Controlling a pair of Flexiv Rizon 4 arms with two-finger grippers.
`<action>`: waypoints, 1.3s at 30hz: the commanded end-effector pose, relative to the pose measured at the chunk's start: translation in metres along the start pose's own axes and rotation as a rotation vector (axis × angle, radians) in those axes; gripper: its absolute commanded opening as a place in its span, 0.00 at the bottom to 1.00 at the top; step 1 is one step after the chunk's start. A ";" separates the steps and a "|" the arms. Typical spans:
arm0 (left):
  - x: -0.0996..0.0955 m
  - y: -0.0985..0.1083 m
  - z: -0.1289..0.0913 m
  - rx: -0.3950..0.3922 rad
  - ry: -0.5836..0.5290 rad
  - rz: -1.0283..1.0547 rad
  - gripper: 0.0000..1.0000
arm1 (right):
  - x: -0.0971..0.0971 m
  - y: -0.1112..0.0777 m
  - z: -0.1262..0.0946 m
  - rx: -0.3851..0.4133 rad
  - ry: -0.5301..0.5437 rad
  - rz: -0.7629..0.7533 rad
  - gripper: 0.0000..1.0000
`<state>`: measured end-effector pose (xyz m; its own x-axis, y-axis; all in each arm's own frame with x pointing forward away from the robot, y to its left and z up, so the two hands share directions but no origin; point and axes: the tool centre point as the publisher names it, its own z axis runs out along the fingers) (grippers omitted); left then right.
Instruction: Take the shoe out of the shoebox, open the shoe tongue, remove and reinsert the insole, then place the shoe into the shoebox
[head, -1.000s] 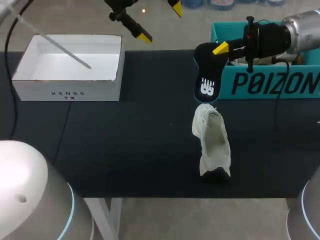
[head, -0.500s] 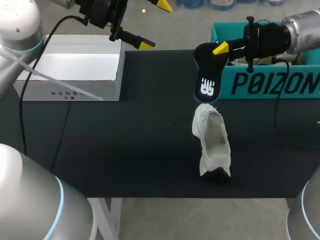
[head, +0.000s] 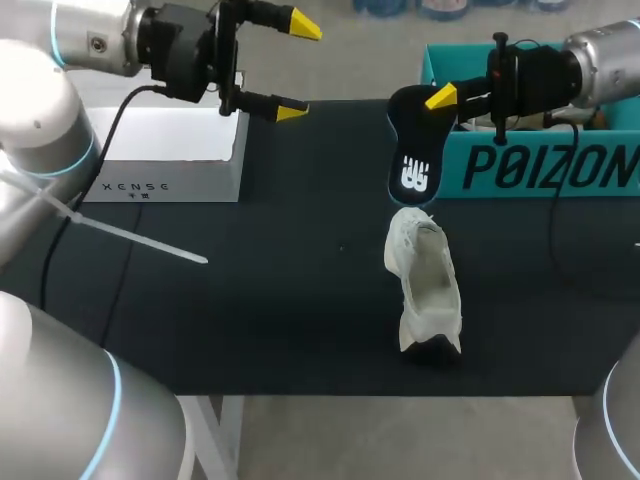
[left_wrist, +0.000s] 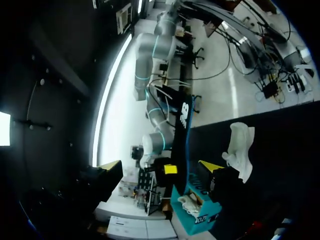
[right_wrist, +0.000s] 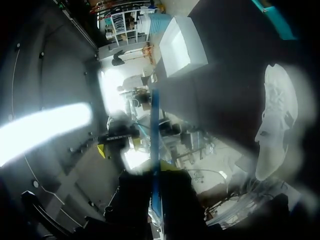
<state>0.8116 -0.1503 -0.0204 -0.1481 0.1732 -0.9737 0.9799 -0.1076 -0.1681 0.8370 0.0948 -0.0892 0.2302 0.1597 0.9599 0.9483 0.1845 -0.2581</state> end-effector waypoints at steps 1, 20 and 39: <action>0.019 -0.018 -0.006 -0.007 -0.160 0.007 1.00 | 0.000 0.001 0.000 0.001 -0.002 0.001 0.00; 0.049 0.014 0.114 -0.077 -0.291 -0.003 1.00 | 0.000 0.001 0.000 0.001 -0.002 0.001 0.00; 0.042 0.031 0.137 -0.088 -0.270 0.008 0.34 | 0.000 0.001 0.000 0.001 -0.002 0.001 0.00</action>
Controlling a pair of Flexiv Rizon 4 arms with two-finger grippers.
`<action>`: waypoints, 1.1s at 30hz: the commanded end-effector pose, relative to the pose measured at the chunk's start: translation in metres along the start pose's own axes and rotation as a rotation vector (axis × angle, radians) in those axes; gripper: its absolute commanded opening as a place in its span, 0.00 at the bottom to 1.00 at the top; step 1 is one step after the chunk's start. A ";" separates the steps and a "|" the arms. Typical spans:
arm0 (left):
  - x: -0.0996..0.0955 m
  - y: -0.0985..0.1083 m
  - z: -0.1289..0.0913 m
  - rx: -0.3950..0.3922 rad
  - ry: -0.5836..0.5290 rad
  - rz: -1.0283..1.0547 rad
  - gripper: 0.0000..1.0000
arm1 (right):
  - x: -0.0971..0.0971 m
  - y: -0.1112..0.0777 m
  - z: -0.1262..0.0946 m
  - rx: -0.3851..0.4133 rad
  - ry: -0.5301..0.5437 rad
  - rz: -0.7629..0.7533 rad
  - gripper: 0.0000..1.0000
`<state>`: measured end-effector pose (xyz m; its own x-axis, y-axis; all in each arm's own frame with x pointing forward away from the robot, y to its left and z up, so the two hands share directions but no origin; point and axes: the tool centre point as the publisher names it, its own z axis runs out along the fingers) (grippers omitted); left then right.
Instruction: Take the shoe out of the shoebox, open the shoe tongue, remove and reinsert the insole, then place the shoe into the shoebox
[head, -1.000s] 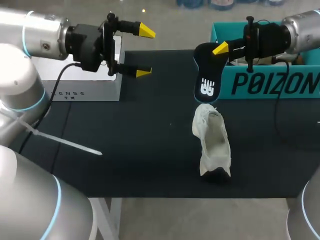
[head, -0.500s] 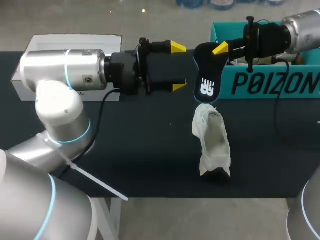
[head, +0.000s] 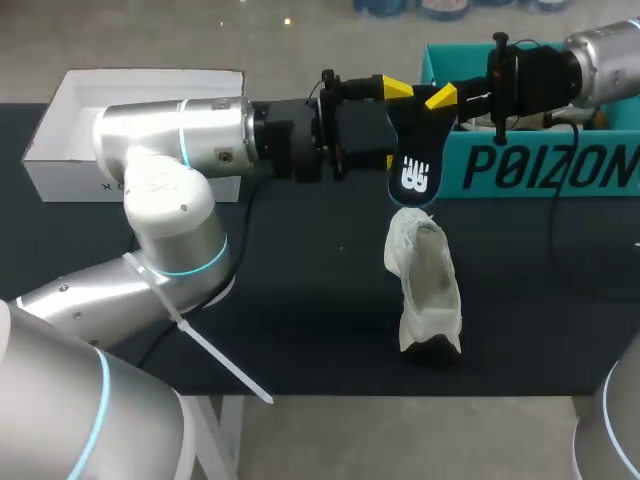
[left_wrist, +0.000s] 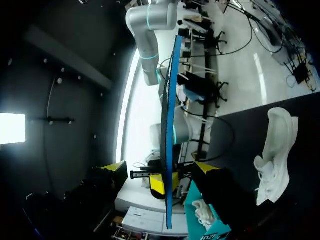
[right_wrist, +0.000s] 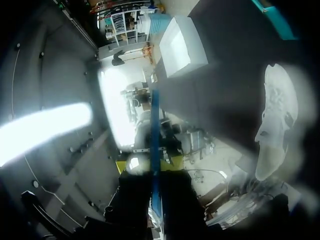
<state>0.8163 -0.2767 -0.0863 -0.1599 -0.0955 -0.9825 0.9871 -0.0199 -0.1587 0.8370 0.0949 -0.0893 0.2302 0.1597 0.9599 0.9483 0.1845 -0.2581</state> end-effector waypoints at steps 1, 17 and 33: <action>0.002 0.001 0.004 0.001 0.001 0.001 0.28 | 0.000 0.001 0.000 0.001 -0.002 0.001 0.00; 0.003 0.000 -0.002 -0.006 0.018 0.009 0.00 | 0.000 0.001 0.000 0.001 -0.002 0.001 0.00; 0.008 -0.006 -0.007 0.009 0.033 0.011 0.00 | 0.001 -0.009 -0.027 -0.090 -0.043 -0.023 1.00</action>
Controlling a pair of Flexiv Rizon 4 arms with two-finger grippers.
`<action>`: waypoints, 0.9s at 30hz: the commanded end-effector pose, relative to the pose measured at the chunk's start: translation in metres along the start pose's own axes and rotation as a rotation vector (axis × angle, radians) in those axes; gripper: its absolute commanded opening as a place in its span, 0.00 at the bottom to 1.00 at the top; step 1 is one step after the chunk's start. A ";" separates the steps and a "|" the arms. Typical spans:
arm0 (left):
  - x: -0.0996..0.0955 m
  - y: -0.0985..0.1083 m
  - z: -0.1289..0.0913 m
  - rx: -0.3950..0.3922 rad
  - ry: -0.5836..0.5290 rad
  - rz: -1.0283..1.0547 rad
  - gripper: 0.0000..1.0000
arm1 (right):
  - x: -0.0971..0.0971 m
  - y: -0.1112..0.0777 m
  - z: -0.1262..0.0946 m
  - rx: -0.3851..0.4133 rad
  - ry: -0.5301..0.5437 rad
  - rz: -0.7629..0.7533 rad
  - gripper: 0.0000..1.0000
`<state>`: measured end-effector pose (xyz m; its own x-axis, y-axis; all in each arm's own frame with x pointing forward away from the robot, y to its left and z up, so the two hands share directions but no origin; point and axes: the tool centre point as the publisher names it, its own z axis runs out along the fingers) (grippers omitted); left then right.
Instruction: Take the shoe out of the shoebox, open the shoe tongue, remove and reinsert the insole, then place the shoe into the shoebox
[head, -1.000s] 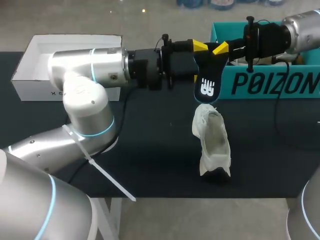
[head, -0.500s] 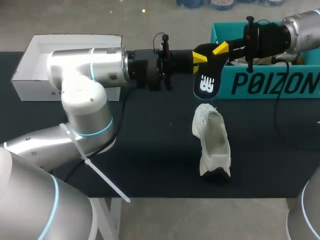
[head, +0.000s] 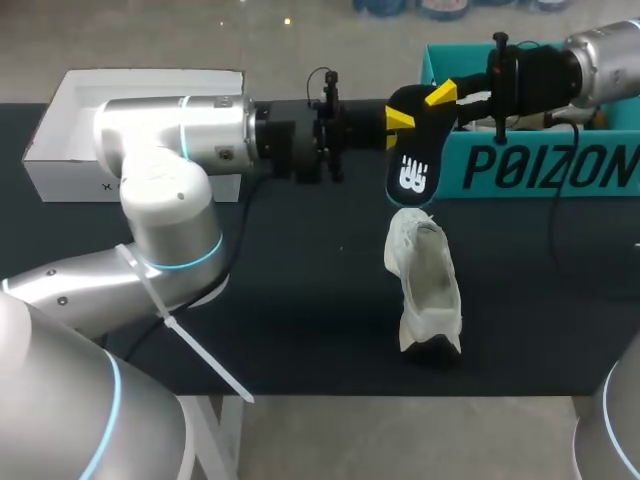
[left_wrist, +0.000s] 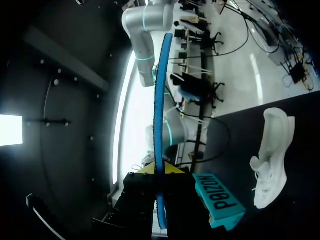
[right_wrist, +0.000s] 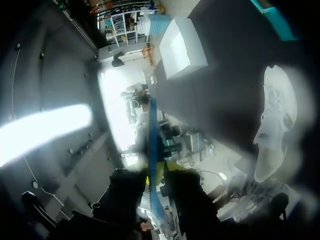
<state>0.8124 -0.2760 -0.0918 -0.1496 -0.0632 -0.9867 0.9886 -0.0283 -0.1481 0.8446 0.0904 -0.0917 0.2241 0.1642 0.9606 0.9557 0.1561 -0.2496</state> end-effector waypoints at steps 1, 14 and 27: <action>0.002 -0.004 -0.007 0.000 0.002 0.000 0.00 | 0.002 -0.018 -0.029 -0.077 -0.058 -0.030 1.00; 0.004 -0.009 -0.016 -0.005 -0.009 -0.007 0.00 | -0.018 -0.071 -0.106 -0.320 -0.631 -0.226 1.00; 0.008 -0.015 -0.016 -0.009 0.011 -0.019 0.00 | -0.019 -0.074 -0.110 -0.366 -0.662 -0.215 1.00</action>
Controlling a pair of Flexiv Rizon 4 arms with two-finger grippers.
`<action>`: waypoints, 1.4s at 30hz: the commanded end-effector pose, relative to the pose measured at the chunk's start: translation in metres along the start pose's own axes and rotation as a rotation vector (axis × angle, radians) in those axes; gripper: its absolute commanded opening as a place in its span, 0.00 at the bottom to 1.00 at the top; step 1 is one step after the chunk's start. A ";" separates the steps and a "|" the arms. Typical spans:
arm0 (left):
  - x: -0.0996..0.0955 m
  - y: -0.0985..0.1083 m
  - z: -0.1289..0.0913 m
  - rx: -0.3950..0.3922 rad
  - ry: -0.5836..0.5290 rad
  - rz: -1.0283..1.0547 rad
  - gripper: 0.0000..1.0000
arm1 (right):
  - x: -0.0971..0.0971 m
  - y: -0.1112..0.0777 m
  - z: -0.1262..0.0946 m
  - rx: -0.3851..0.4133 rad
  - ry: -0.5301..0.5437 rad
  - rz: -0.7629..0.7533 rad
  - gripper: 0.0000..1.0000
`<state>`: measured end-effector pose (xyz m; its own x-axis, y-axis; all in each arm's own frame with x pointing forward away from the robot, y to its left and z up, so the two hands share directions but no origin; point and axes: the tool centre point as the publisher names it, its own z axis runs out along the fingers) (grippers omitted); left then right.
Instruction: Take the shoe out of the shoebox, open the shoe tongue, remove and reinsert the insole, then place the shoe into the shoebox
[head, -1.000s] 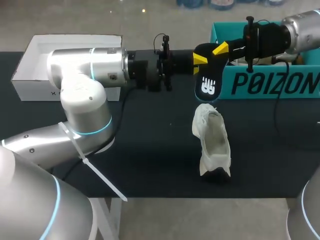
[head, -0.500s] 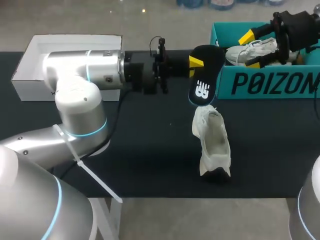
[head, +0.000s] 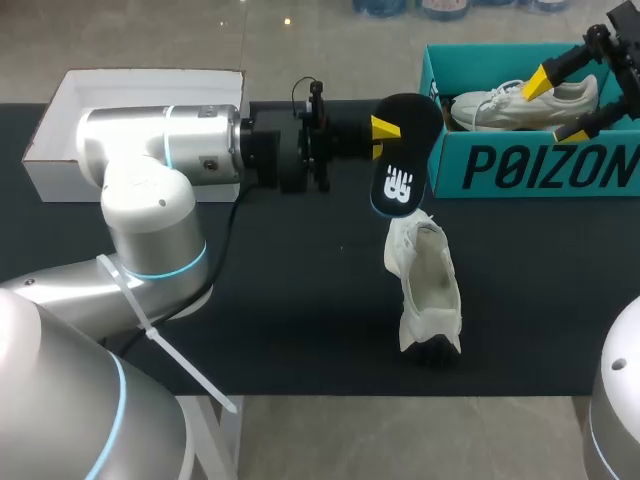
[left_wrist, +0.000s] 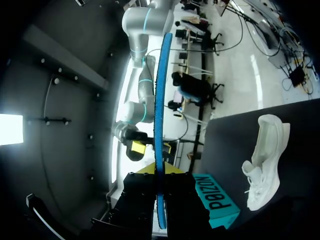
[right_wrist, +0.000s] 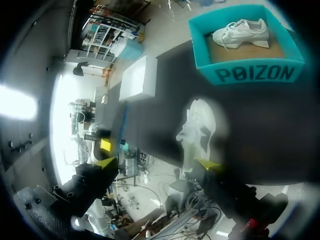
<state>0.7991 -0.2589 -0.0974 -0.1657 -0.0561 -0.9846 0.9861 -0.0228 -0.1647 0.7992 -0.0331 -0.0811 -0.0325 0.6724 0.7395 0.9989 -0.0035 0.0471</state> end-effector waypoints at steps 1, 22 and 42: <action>0.002 -0.003 0.001 -0.002 0.006 -0.004 0.00 | 0.004 -0.008 -0.001 -0.079 -0.083 0.003 1.00; 0.004 0.001 -0.005 -0.023 0.016 -0.023 0.00 | -0.040 -0.064 -0.026 -0.096 -0.197 -0.364 1.00; 0.005 0.002 -0.003 -0.057 0.043 -0.003 0.00 | -0.027 -0.063 -0.036 -0.140 -0.279 -0.347 1.00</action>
<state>0.8009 -0.2548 -0.1019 -0.1701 -0.0145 -0.9853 0.9848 0.0315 -0.1705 0.7357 -0.0769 -0.0798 -0.3352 0.8241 0.4566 0.9152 0.1697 0.3656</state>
